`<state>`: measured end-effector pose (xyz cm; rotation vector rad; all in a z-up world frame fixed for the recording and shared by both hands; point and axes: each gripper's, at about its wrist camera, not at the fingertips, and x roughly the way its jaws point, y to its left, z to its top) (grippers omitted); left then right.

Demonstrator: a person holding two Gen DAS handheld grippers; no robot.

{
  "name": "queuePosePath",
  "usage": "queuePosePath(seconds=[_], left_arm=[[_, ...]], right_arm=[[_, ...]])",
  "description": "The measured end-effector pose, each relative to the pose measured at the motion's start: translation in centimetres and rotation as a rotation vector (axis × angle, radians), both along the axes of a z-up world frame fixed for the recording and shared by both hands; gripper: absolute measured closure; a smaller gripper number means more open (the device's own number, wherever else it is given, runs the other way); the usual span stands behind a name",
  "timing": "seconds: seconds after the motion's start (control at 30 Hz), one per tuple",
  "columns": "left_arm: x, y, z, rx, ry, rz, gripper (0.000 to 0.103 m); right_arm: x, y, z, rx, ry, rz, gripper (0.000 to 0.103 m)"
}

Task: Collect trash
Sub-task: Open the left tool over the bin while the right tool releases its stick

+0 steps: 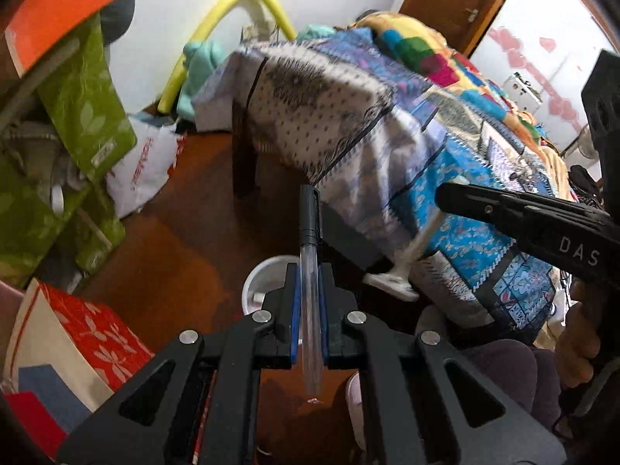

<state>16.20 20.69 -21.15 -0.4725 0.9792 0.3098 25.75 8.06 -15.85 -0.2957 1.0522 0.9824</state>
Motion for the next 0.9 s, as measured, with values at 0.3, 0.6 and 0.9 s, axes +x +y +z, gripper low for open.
queuePosePath(seconds=[0.3,0.6,0.9], left_arm=[[2.1,0.1,-2.4,-0.043,0.057,-0.012,0.096],[4.7,-0.3,-3.4,0.001,0.079,-0.011,0.067],[3.0,-1.7,-0.8,0.033,0.047,-0.019,0.066]], right_arm=[[0.5,1.4,-2.8,-0.105,0.024,0.012,0.068],[2.1,-0.5,-2.6,-0.126,0.016,-0.028,0.068],[1.3,-2.9,-0.7,-0.104,-0.014,-0.034,0.068]])
